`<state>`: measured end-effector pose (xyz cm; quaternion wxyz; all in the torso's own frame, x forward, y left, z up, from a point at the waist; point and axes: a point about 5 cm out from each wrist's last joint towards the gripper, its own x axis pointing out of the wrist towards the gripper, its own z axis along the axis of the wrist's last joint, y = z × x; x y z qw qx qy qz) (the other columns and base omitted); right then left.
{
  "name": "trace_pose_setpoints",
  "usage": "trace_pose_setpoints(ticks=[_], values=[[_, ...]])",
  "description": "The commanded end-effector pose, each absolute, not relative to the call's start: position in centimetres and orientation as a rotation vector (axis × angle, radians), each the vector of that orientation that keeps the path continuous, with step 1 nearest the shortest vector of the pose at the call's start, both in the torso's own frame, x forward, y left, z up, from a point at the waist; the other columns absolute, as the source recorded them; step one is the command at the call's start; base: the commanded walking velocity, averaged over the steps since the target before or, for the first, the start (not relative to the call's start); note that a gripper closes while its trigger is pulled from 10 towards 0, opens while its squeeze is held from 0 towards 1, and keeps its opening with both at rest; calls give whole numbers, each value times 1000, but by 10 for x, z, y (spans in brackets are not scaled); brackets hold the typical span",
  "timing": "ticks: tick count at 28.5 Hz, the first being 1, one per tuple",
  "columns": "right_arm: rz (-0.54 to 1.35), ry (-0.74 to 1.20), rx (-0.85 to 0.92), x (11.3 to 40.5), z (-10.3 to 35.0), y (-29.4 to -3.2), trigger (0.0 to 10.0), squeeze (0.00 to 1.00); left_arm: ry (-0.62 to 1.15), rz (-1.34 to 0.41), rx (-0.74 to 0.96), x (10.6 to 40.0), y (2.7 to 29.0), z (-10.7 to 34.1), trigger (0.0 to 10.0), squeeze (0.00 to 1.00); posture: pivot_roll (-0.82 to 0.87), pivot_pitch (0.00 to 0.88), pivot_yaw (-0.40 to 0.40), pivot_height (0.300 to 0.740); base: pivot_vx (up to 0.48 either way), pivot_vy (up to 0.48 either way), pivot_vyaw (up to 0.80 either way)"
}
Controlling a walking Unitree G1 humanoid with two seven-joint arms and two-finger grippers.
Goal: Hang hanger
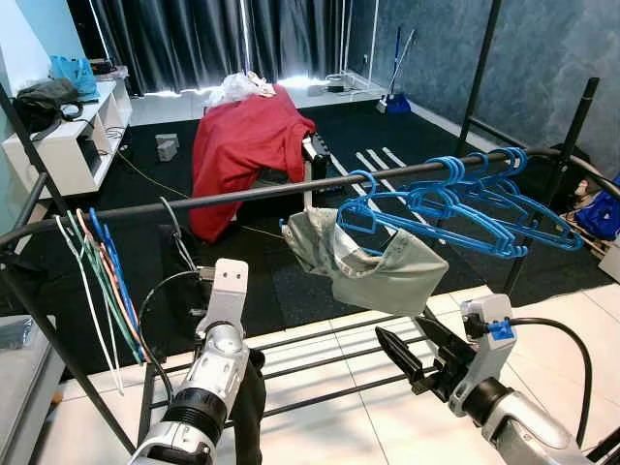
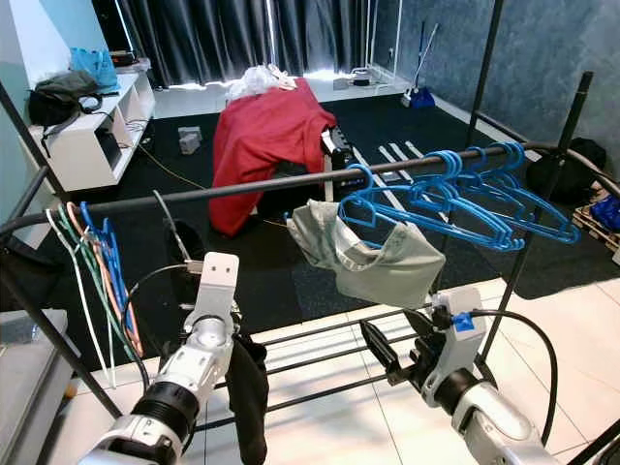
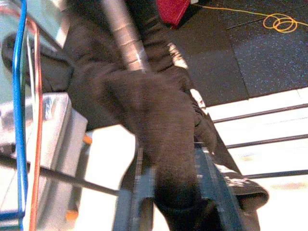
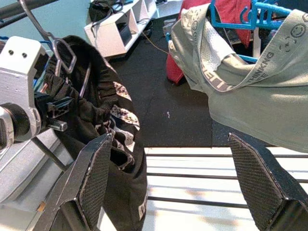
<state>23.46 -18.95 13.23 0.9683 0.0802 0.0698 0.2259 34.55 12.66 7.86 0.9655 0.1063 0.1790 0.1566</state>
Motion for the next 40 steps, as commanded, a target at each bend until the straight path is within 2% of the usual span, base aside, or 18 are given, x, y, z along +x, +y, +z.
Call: trace_pose_setpoints(ticks=[1,12,13,15,16,17,18,19,20,21,28,32,40], values=[[462,130,152,235,134,-188,10000,0,357,320,204,346,130,80,0,0,-173,0,37,740,0,0,0],[464,131,149,237,133,-188,10000,0,264,382,214,350,155,98,0,0,-162,0,28,740,0,0,0],[466,133,150,236,133,-188,10000,0,219,351,196,345,169,104,1333,0,-156,0,27,740,0,0,0],[466,133,150,236,133,-188,10000,0,219,351,196,345,169,104,1333,0,-156,0,27,740,0,0,0],[468,135,151,236,133,-188,10000,0,174,322,195,338,182,109,3647,0,-152,0,27,740,0,0,0],[468,135,151,236,133,-188,10000,0,174,322,195,338,182,109,3647,0,-152,0,27,740,0,0,0],[470,138,155,236,133,-188,10000,0,141,291,200,325,196,113,6196,0,-141,0,25,740,0,0,0],[470,138,155,236,133,-188,10000,0,141,291,200,325,196,113,6196,0,-141,0,25,740,0,0,0],[473,141,158,235,133,-188,10000,0,118,263,216,312,204,115,9529,0,-137,0,25,740,0,0,0],[475,144,160,234,133,-188,10000,0,109,224,224,298,206,116,10000,0,-132,0,22,740,0,0,0],[477,146,161,234,133,-188,10000,0,105,194,226,289,205,116,10000,0,-132,0,22,740,0,0,0],[479,149,148,233,134,-190,10000,0,51,19,230,255,201,106,10000,0,-122,0,15,740,0,0,0],[466,136,141,235,137,-193,10000,0,9,-99,220,240,196,106,10000,0,-116,0,16,740,0,0,0]])
